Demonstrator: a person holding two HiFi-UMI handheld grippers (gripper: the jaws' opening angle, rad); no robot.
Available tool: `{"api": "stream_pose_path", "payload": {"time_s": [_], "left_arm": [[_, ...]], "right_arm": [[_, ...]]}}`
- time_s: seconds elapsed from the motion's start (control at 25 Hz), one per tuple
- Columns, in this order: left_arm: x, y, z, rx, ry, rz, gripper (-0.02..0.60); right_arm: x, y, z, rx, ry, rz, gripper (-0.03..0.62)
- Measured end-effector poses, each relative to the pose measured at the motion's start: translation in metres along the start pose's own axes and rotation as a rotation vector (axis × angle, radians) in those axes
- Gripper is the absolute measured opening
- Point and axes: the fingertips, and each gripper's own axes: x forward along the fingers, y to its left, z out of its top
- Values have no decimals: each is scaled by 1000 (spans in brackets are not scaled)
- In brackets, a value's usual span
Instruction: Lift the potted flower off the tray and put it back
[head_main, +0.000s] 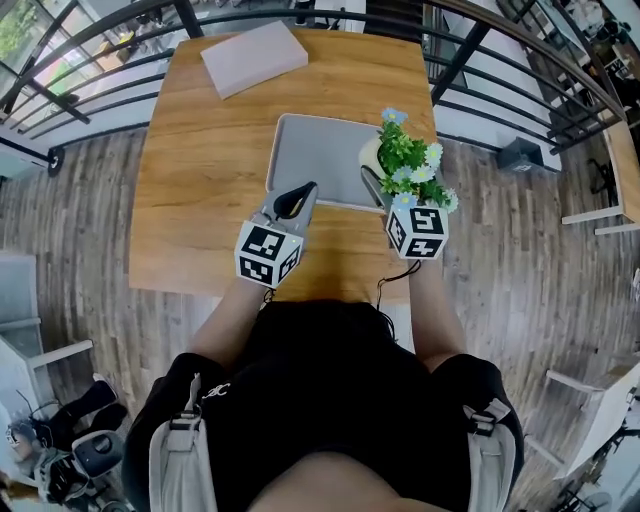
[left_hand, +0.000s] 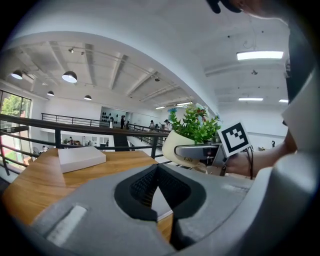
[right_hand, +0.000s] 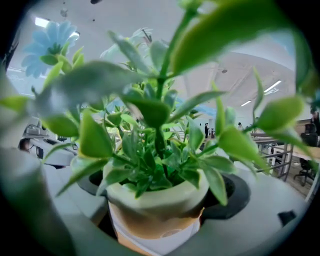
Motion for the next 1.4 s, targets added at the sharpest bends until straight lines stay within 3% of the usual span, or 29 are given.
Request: {"api": "stream_pose_path", "payload": {"time_s": [0.64,1.08,1.4], "left_arm": [[-44,51,-36,-63,70,293,14],[-82,73,-67,-115,137,455,15],[-102,83,-82,-144,168,509,15]], "right_arm": [[108,34,-65,-45,119,181,552],[169,48,-155,-82,263,231,552],[184,53,-198,-66,341,223,552]]}}
